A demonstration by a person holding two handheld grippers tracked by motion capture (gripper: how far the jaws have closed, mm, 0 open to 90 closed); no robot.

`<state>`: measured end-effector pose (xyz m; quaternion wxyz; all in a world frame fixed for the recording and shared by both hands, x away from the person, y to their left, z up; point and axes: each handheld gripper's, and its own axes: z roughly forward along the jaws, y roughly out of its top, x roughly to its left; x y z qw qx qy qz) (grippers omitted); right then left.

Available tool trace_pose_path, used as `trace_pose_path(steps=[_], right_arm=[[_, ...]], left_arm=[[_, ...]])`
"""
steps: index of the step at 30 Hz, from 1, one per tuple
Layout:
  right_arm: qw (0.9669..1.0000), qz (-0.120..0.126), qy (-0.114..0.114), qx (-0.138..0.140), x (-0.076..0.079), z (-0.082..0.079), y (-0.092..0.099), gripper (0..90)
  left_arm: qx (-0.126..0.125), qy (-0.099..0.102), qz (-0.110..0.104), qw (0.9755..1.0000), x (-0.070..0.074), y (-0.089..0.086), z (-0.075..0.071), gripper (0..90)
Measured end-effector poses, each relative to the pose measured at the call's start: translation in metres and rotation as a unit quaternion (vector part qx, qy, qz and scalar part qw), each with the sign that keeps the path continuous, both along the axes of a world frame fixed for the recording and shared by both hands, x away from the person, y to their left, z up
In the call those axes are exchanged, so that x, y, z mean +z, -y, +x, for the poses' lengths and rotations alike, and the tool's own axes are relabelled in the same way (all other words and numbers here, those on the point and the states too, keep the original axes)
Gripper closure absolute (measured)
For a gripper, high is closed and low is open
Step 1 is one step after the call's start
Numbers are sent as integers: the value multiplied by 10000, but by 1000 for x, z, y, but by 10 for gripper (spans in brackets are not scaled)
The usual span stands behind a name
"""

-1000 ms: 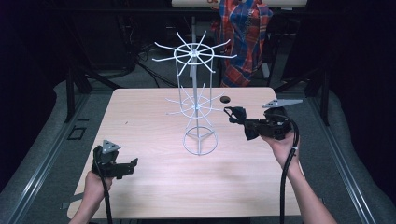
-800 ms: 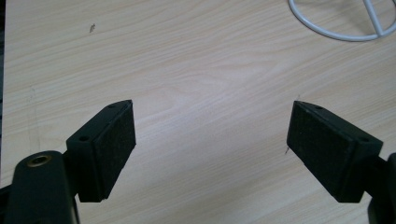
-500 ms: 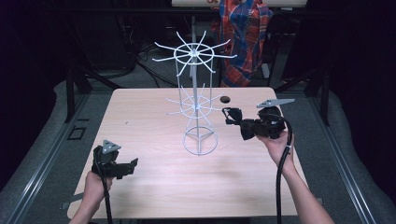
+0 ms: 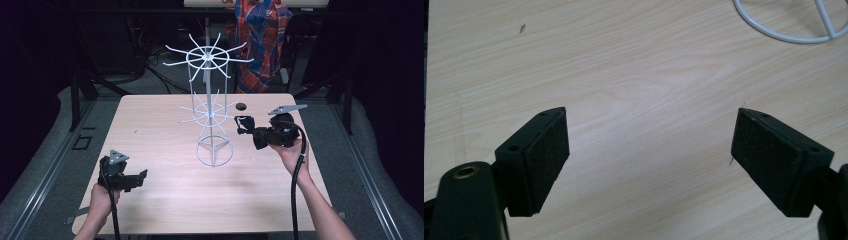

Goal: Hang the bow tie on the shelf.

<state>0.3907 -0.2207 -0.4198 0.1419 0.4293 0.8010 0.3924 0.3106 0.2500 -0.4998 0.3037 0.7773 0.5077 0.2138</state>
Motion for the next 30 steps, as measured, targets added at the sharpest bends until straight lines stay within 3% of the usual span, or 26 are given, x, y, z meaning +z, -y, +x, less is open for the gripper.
trace_pose_path(steps=[30], right_arm=[[9996,-163,-114,210,-8,11,-25,784]], left_arm=[[12,4,-13,10000,-1,0,0,159]])
